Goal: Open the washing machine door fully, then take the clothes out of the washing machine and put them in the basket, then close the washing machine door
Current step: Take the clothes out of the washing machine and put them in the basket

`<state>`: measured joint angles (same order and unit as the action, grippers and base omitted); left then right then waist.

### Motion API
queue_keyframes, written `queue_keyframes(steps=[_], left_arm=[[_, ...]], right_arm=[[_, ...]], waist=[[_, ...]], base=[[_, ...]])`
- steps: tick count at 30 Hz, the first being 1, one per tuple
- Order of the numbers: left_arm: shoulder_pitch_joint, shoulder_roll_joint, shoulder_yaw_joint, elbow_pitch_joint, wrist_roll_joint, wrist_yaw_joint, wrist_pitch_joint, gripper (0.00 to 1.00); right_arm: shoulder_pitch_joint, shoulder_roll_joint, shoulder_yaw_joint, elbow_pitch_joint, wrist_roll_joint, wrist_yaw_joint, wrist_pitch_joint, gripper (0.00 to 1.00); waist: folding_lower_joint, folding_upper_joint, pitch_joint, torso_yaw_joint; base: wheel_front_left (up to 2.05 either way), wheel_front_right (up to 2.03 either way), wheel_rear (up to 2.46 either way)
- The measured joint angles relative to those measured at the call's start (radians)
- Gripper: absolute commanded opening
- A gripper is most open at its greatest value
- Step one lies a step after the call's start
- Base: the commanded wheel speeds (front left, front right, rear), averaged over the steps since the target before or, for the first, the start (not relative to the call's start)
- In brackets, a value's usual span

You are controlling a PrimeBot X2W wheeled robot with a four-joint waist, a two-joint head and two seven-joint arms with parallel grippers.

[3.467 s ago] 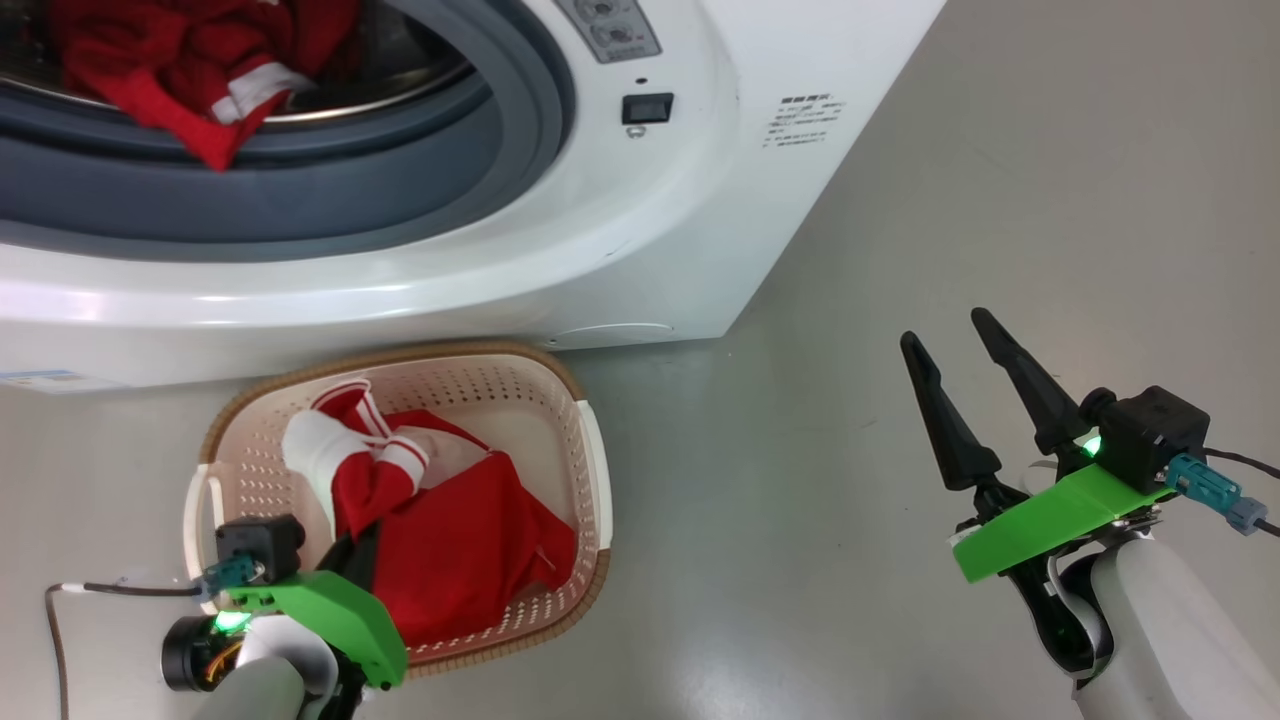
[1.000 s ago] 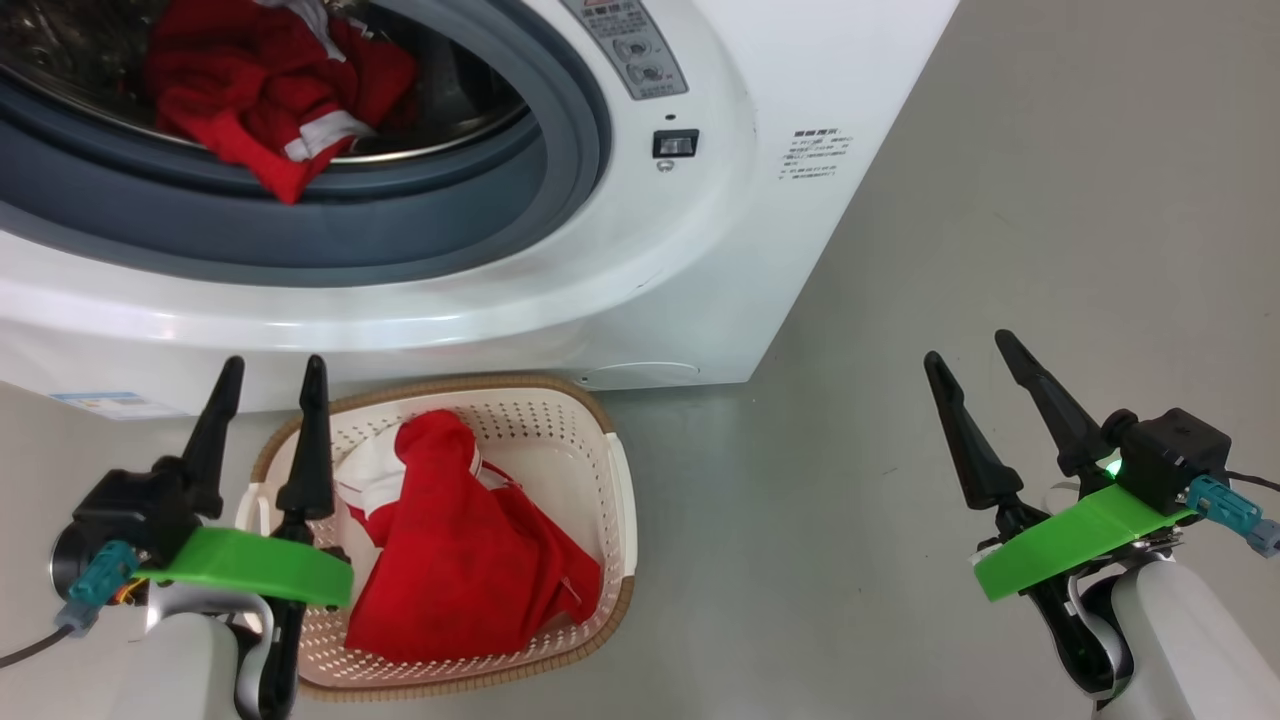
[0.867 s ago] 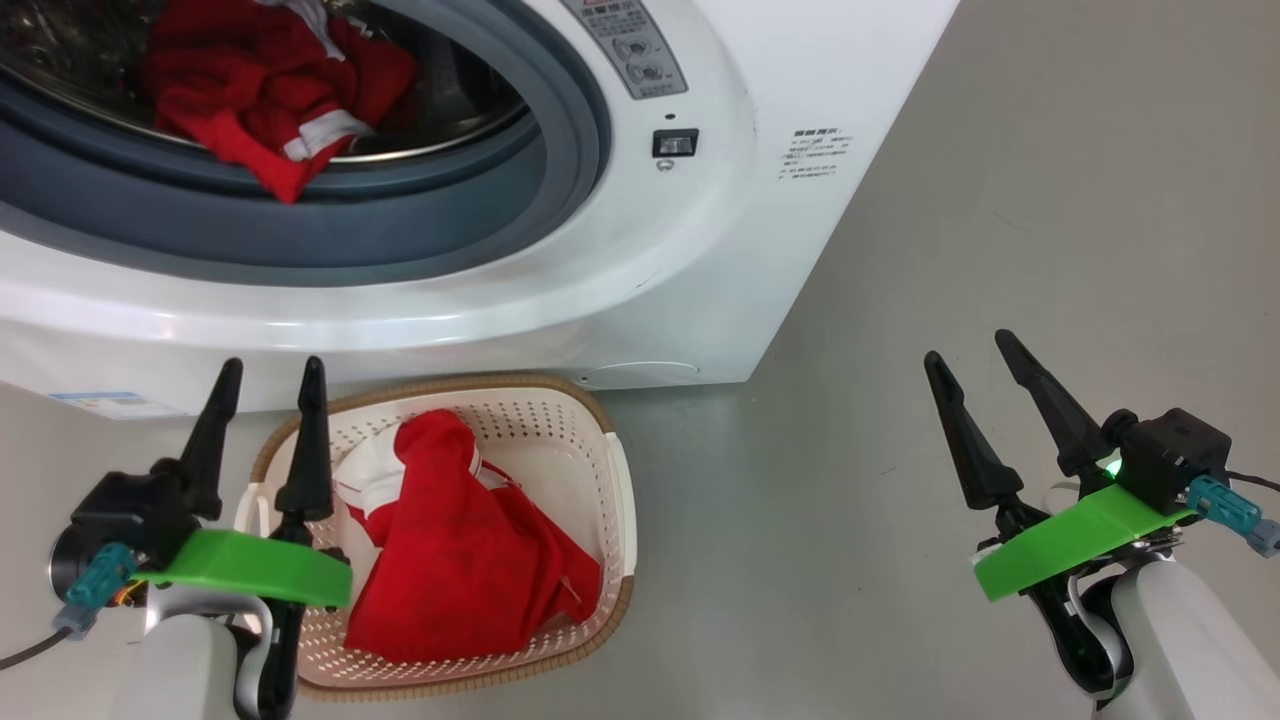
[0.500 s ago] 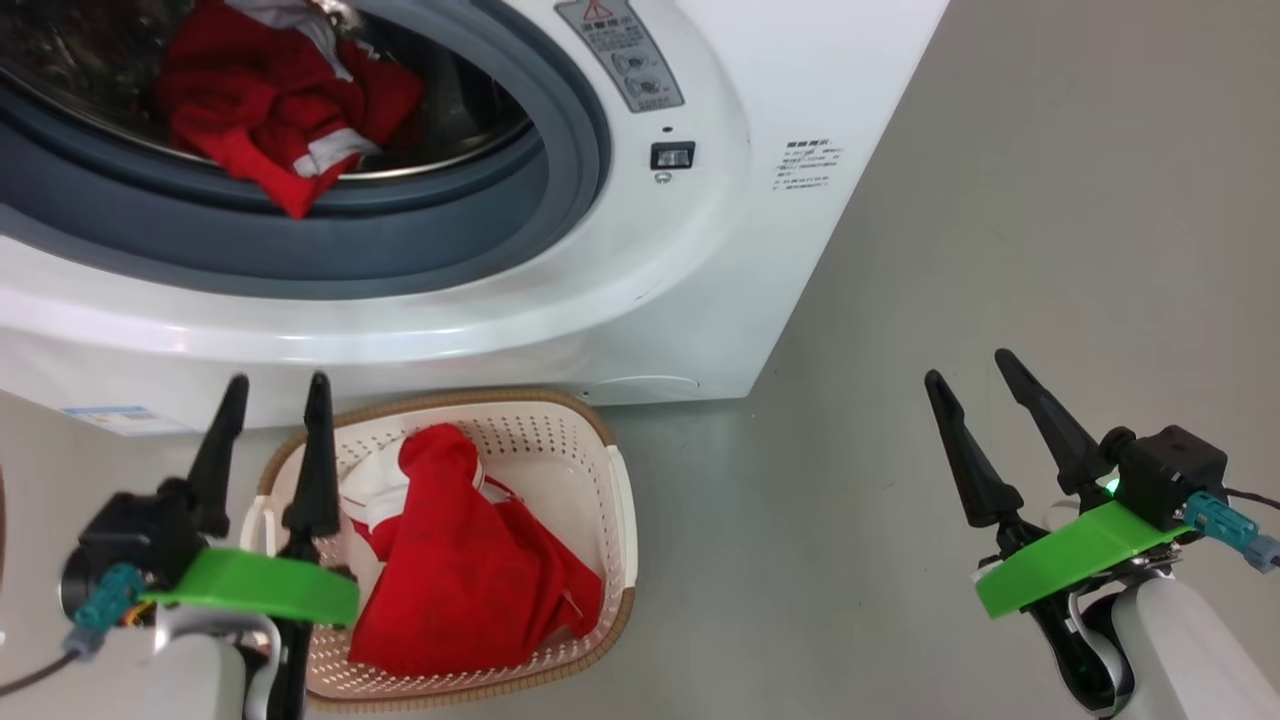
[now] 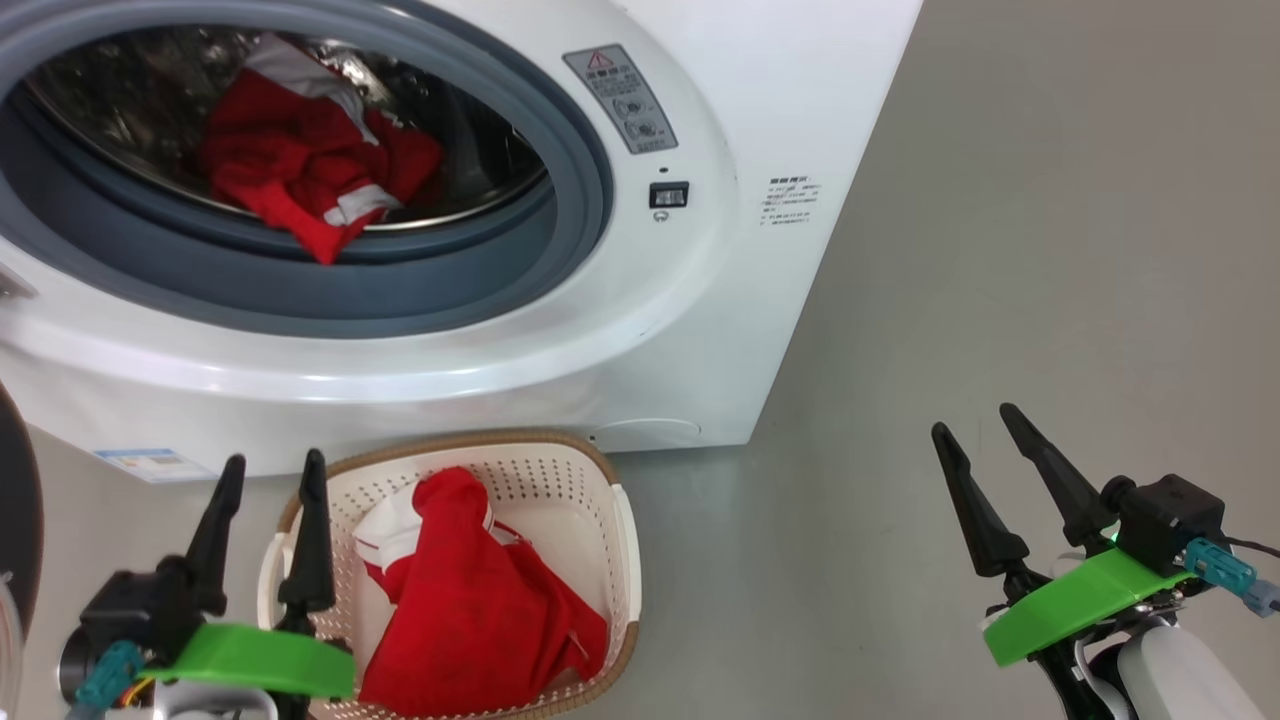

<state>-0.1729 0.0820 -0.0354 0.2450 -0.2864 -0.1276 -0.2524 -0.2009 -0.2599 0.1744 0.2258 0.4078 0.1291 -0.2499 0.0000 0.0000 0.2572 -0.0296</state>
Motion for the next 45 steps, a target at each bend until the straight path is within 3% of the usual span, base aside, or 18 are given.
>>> queue_keyframes(steps=[14,29,45], left_arm=[[0.115,-0.016,0.03,-0.046,0.021,0.0,0.0,1.0],[0.115,-0.017,0.027,-0.014,0.021,0.0,0.0,1.0],[-0.316,0.031,-0.024,0.32,0.061,0.001,0.053,1.0]], right_arm=[[0.064,-0.001,-0.019,-0.01,0.0,0.0,0.0,1.0],[0.081,0.001,-0.02,-0.018,0.001,0.0,0.0,1.0],[0.031,0.025,-0.019,-0.027,0.0,0.0,0.0,1.0]], waist=[[0.0,0.0,-0.072,0.0],[0.0,0.0,-0.059,-0.007],[0.0,0.0,0.034,-0.023]], base=[[0.0,0.0,0.0],[0.0,0.0,0.0],[0.0,0.0,0.0]])
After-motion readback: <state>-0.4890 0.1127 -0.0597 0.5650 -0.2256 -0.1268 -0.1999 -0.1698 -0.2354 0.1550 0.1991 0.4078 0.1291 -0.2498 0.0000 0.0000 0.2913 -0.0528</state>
